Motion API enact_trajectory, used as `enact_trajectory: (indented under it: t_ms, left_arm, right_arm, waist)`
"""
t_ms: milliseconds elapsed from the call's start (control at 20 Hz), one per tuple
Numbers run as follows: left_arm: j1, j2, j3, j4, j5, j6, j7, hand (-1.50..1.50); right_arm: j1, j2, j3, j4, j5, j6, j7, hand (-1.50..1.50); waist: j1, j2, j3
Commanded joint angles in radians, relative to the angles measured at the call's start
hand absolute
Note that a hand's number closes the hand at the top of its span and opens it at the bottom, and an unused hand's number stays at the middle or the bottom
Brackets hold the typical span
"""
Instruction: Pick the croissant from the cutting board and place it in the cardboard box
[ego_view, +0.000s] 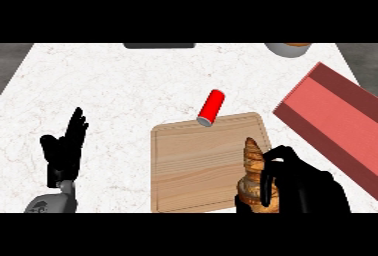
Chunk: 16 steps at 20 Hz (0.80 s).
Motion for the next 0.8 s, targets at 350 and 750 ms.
enact_trajectory:
  t_ms: [350, 750]
  left_arm:
    - [-0.023, -0.017, -0.006, 0.066, -0.016, 0.001, -0.054, 0.0]
    - [-0.004, -0.025, -0.006, 0.023, -0.011, -0.001, -0.035, 0.0]
  right_arm:
    - [-0.108, -0.025, -0.312, -0.185, 0.001, 0.328, 0.027, 1.5]
    - [-0.158, -0.121, -0.799, -0.059, -0.23, 0.29, -0.262, 1.5]
  waist:
    - [-0.002, 0.006, 0.0]
    - [0.006, 0.005, 0.002]
